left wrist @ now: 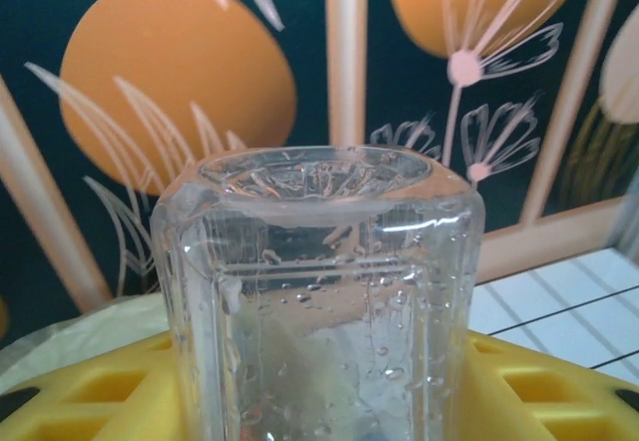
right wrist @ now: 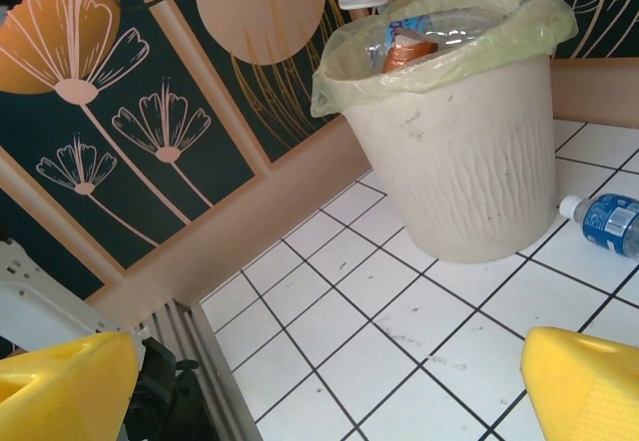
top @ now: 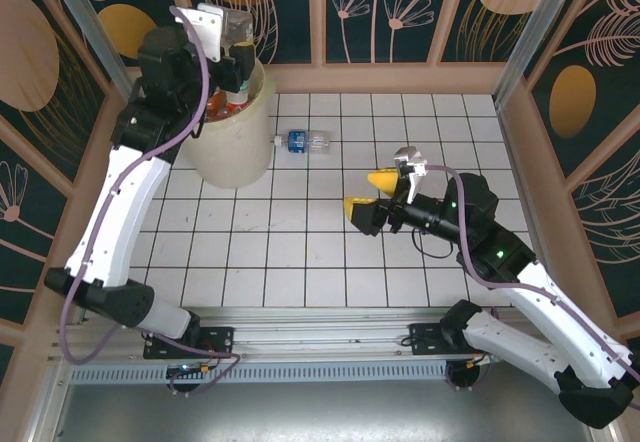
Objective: Put the plastic bottles in the bin
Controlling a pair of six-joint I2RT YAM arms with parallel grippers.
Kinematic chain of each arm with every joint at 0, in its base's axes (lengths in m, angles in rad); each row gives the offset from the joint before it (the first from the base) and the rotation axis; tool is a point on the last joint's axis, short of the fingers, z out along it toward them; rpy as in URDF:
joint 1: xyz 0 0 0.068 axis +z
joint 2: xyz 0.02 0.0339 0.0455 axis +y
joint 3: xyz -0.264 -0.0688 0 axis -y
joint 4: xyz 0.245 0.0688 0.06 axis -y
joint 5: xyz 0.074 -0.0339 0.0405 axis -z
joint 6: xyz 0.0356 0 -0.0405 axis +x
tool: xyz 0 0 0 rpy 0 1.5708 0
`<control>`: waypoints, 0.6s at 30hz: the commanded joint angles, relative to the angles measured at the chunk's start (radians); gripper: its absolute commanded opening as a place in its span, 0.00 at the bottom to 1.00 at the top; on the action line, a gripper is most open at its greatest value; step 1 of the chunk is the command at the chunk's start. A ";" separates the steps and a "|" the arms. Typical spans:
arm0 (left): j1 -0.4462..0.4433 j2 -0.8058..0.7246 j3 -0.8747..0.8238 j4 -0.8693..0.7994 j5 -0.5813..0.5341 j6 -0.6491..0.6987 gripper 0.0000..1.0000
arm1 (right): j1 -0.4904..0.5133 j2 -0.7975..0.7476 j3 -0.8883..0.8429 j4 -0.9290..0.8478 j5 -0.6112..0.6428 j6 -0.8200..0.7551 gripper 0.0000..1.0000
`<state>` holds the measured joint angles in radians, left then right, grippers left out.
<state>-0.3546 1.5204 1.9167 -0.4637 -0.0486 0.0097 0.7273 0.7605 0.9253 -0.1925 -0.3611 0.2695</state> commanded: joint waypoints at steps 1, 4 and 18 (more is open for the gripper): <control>0.046 0.074 0.065 -0.053 -0.037 0.072 0.56 | -0.002 -0.004 0.026 0.009 -0.016 -0.013 0.99; 0.082 0.155 0.112 -0.075 -0.036 0.091 0.57 | -0.003 -0.004 0.021 0.002 0.009 -0.005 0.99; 0.109 0.333 0.156 -0.207 -0.006 0.112 0.58 | -0.002 0.007 -0.017 -0.010 0.047 0.023 0.99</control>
<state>-0.2478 1.8542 2.0533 -0.5735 -0.0647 0.1043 0.7273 0.7609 0.9203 -0.1928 -0.3340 0.2756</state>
